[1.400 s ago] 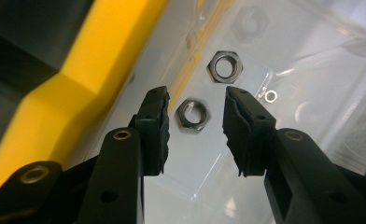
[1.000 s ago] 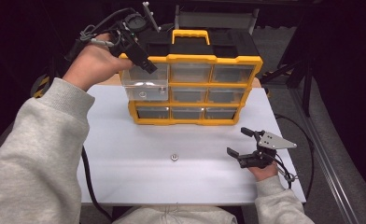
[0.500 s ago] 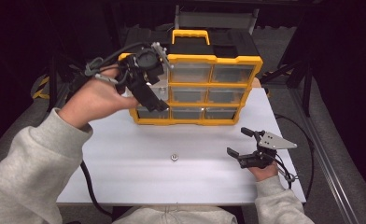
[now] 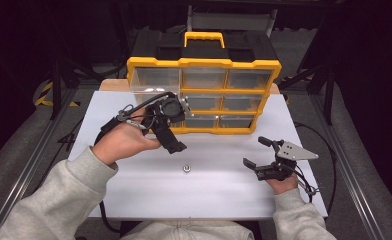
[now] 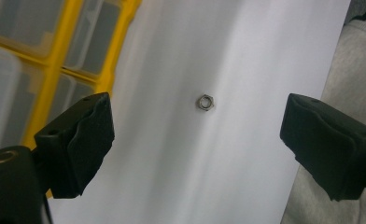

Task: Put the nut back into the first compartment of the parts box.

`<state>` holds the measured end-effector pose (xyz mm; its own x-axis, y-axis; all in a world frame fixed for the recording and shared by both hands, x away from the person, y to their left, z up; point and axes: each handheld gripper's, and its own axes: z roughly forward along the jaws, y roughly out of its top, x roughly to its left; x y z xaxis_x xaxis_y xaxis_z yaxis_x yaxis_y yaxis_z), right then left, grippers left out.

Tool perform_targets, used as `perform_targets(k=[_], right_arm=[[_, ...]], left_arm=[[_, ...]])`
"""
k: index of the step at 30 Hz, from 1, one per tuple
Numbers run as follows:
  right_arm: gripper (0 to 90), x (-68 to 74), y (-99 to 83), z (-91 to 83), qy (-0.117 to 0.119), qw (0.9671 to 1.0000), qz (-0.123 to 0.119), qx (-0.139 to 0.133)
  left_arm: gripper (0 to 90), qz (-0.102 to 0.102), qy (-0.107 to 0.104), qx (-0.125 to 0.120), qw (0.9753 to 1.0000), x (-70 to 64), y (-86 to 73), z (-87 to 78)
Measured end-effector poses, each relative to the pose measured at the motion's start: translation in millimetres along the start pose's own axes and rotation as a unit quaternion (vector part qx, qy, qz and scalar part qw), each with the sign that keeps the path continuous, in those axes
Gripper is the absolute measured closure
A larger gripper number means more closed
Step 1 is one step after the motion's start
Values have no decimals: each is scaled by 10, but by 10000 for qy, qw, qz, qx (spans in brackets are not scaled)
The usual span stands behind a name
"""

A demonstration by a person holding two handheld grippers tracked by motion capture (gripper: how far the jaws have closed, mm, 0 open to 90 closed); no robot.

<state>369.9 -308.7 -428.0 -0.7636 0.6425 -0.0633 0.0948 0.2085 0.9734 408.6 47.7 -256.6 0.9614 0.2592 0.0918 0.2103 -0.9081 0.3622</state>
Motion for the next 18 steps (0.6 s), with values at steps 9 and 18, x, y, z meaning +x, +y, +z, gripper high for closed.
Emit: perform_targets(k=[9, 18], right_arm=[[37, -3, -2, 1, 2, 10000, -5, 11], [37, -3, -1, -5, 0, 10000, -1, 15]], left_arm=[[105, 20, -163, 184, 9997, 3, -22, 473], [113, -113, -431, 299, 9986, 46, -64, 976]])
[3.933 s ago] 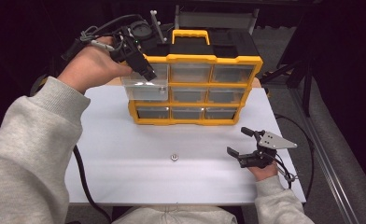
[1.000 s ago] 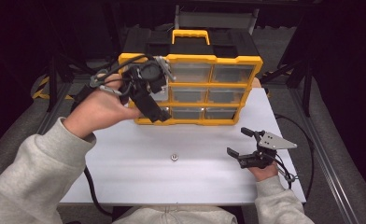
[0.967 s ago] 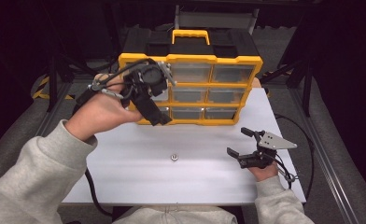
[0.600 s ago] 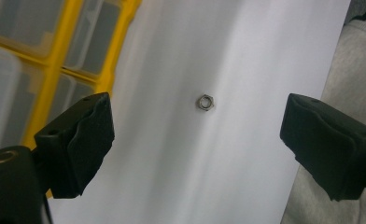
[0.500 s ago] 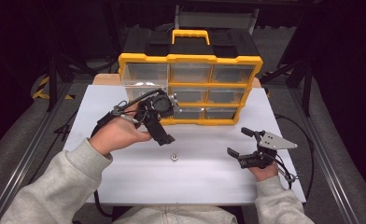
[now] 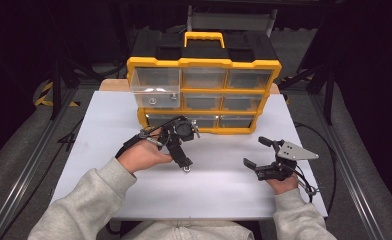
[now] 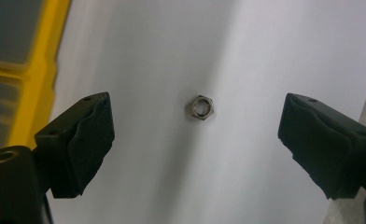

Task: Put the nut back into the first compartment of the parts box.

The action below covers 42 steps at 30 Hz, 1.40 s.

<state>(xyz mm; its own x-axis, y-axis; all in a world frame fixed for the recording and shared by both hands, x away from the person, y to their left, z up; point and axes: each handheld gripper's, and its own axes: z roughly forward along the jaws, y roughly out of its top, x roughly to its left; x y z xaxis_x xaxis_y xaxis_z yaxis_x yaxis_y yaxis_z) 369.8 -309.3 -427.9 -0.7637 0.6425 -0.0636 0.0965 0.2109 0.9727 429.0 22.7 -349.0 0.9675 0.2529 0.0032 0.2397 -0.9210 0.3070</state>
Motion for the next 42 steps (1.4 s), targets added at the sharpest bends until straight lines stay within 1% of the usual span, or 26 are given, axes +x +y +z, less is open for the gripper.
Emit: perform_targets(k=[2, 4, 5, 7, 9, 13, 14, 15, 18, 19, 20, 21, 24, 25, 26, 27, 28, 29, 30, 31, 33, 34, 36, 38, 39, 42], right_arm=[[37, -1, 0, 0, -11, 10000, -7, 11], [37, -1, -1, 0, -10, 10000, -7, 13], [37, -1, -1, 0, -8, 10000, -8, 14], [37, -1, -1, 0, -7, 10000, -8, 12], [37, -1, -2, 1, 0, 10000, -1, 15], [37, 1, -4, 8, 26, 10000, 13, 7], [37, 1, -4, 8, 24, 10000, 12, 7], [37, 1, -5, 9, 24, 10000, 15, 7], [37, 1, -5, 9, 28, 10000, 10, 8], [37, 1, -5, 10, 35, 10000, 14, 6], [37, 1, -5, 11, 37, 10000, 16, 13], [37, 1, -5, 10, 28, 10000, 13, 31], [37, 0, -6, 11, 33, 10000, 14, 25], [37, 0, -5, 10, 32, 10000, 13, 23], [37, 0, -6, 10, 35, 10000, 19, 17], [37, -2, -5, 9, 34, 10000, 19, 16], [37, -1, -5, 9, 31, 10000, 19, 16], [37, -1, -5, 9, 31, 10000, 19, 16], [37, 0, -4, 9, 30, 10000, 11, 14], [37, 0, -4, 9, 31, 10000, 2, 17], [37, 0, -4, 8, 27, 10000, 1, 18], [37, 0, -4, 8, 25, 10000, 4, 14], [37, 0, -5, 9, 29, 10000, 8, 19], [38, 1, -3, 8, 34, 10000, -1, 28], [37, 1, -2, 6, 32, 10000, -6, 27], [37, -2, 0, 1, 9, 10000, -9, 17]], left_arm=[[116, -10, 8, 40, 10000, 5, -7, 83], [120, 6, 15, 131, 9999, 1, -13, 187], [121, 50, 41, 209, 9998, 3, -15, 233], [125, 32, 20, 262, 9997, -2, -29, 334], [134, 83, 0, 309, 9995, 8, -41, 405], [153, 27, -33, 401, 9992, -1, -63, 534], [156, 81, -31, 426, 9991, 3, -65, 560], [158, 78, -29, 423, 9991, 0, -69, 589], [164, 50, -6, 471, 9989, -13, -73, 645], [165, 11, -31, 503, 9987, -19, -74, 661], [167, -23, -10, 445, 9990, -28, -81, 691], [170, 0, 19, 521, 9986, -32, -75, 706], [198, 8, 33, 579, 9983, -40, -70, 734], [224, 15, 18, 564, 9984, -41, -70, 734], [273, 58, 20, 542, 9985, -41, -70, 730], [347, 95, 1, 491, 9988, -41, -69, 725], [380, 95, 1, 491, 9988, -41, -69, 725], [380, 49, -18, 474, 9989, -48, -71, 732], [428, 128, -6, 535, 9985, -46, -66, 735], [492, 112, -26, 564, 9983, -52, -67, 743], [566, 103, -67, 561, 9983, -59, -67, 737], [653, 102, -68, 550, 9984, -63, -68, 734], [690, 100, -64, 550, 9984, -64, -67, 738], [694, 84, -53, 582, 9983, -71, -64, 735], [694, 118, -49, 634, 9979, -76, -56, 719], [694, 112, -99, 548, 9984, -95, -50, 654]])
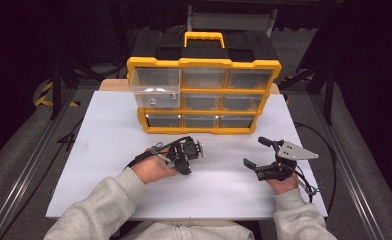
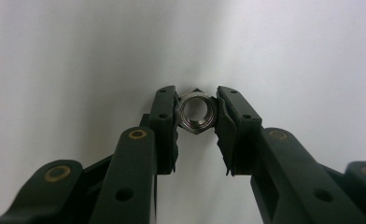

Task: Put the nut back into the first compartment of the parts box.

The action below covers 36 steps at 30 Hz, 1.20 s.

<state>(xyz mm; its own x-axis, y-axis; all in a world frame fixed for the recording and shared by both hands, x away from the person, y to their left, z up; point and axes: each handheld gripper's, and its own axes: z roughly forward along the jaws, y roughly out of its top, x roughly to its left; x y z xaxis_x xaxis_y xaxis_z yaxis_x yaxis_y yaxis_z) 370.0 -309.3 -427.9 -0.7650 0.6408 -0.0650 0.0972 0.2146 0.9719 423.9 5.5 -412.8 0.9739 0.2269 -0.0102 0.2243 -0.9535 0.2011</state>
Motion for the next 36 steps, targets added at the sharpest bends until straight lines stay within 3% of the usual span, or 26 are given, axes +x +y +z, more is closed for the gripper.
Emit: perform_targets(k=[3, 6, 14, 15, 20, 21, 26, 36], right_arm=[[37, 2, -1, 4, 16, 10000, 6, -3], [38, 7, -1, 6, 15, 10000, 3, 16], [38, 6, -3, 8, 23, 10000, 9, 14], [38, 6, -4, 9, 23, 10000, 13, 15], [38, 7, -3, 9, 14, 10000, 4, 24], [38, 8, -3, 9, 16, 10000, 6, 22], [38, 8, -3, 11, 19, 10000, 6, 26], [39, 6, -8, 16, 39, 10000, 34, 25]], left_arm=[[694, 1, -176, -57, 9998, -21, 4, -134], [694, 26, -213, -39, 9998, -47, 17, -282], [693, 77, -31, -49, 10000, -107, 16, -711], [693, 178, -74, -106, 9998, -116, 11, -851], [693, 221, -185, -172, 9994, -142, 4, -1086], [693, 295, -91, -150, 9994, -158, 5, -1202], [693, 310, 97, -143, 9994, -182, 1, -1440], [693, 283, 385, -220, 9986, -94, 7, -2024]])
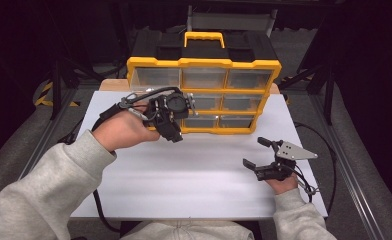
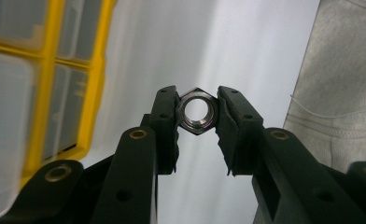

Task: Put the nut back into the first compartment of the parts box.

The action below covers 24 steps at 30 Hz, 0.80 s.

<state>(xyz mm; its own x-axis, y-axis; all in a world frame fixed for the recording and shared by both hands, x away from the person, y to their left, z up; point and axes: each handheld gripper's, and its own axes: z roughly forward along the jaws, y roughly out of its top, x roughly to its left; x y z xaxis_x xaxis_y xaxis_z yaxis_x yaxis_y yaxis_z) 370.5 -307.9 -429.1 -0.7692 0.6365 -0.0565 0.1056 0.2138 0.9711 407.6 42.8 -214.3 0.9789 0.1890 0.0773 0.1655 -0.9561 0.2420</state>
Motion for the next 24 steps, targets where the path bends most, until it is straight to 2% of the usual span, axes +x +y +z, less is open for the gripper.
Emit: perform_targets(k=[5, 12, 17, 24], right_arm=[[39, 0, -1, 0, 3, 10000, 12, 7], [39, 0, 2, -8, -10, 10000, 6, -6], [39, 2, 2, -8, -13, 10000, 9, -6], [39, 1, 6, -15, -12, 10000, -5, -17]], left_arm=[[693, -158, 73, -49, 9998, 89, -10, -204], [693, -307, 208, -282, 9989, 193, 6, -526], [693, -361, 333, -196, 9986, 233, 52, -660], [693, -540, 542, -308, 9966, 332, 92, -899]])
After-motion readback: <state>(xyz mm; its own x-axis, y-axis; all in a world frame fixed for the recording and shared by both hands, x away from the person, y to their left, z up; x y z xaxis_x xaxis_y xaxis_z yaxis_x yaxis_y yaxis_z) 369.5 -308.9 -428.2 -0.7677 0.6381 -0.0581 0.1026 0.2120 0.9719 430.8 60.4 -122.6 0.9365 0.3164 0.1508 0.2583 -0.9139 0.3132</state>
